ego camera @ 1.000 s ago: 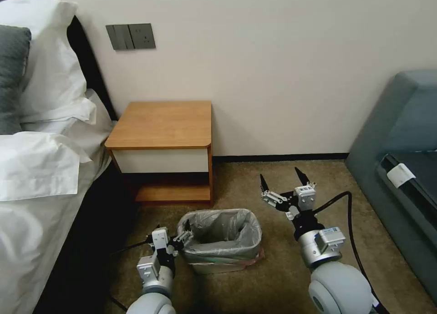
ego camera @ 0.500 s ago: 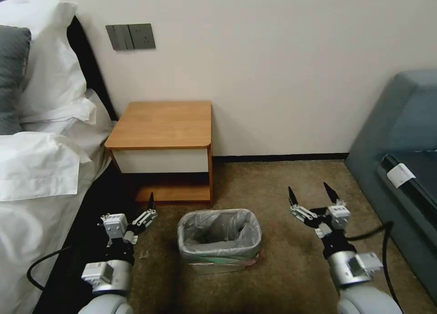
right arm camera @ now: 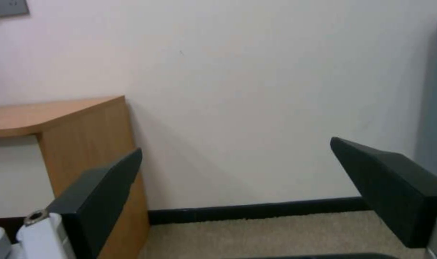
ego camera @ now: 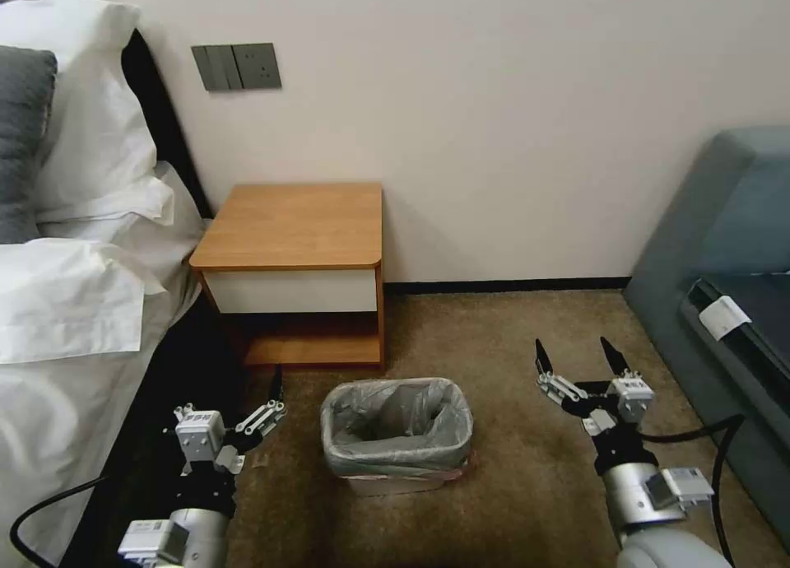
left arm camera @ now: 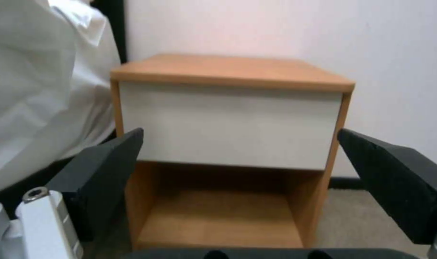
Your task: Pick up the garbage bag from the table and place it over the trash can.
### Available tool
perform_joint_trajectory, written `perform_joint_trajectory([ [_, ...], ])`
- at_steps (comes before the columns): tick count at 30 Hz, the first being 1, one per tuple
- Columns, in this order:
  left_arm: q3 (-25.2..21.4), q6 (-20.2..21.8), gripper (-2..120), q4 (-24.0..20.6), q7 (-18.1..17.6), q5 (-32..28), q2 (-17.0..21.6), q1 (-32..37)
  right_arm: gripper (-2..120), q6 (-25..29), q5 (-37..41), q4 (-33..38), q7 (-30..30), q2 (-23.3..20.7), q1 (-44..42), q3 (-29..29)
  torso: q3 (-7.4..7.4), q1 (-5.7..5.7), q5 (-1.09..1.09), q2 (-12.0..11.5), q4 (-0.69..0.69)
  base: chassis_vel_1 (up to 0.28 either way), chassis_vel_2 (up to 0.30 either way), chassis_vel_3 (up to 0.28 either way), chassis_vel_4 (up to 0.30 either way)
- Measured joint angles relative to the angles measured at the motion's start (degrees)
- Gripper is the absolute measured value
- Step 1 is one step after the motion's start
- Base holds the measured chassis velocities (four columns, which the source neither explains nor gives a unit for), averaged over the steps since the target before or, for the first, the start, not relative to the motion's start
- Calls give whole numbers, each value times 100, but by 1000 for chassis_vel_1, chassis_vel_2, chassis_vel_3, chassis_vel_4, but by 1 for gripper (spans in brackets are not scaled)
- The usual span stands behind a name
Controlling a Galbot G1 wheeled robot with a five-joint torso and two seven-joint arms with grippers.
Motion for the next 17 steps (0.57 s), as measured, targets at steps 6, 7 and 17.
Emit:
perform_joint_trajectory([
  [6,14,22,100,18,-25,22,-6,-15,100,-8,-3,-4,9,-3,9,-11,0,0,1,0,0,0,0,0,0],
  [7,14,22,100,18,-25,22,-6,-15,100,-8,-3,-4,9,-3,9,-11,0,0,1,0,0,0,0,0,0],
  [17,19,27,100,32,-35,23,-5,-23,100,-14,-7,-5,16,-9,12,-16,0,0,1,0,0,0,0,0,0],
])
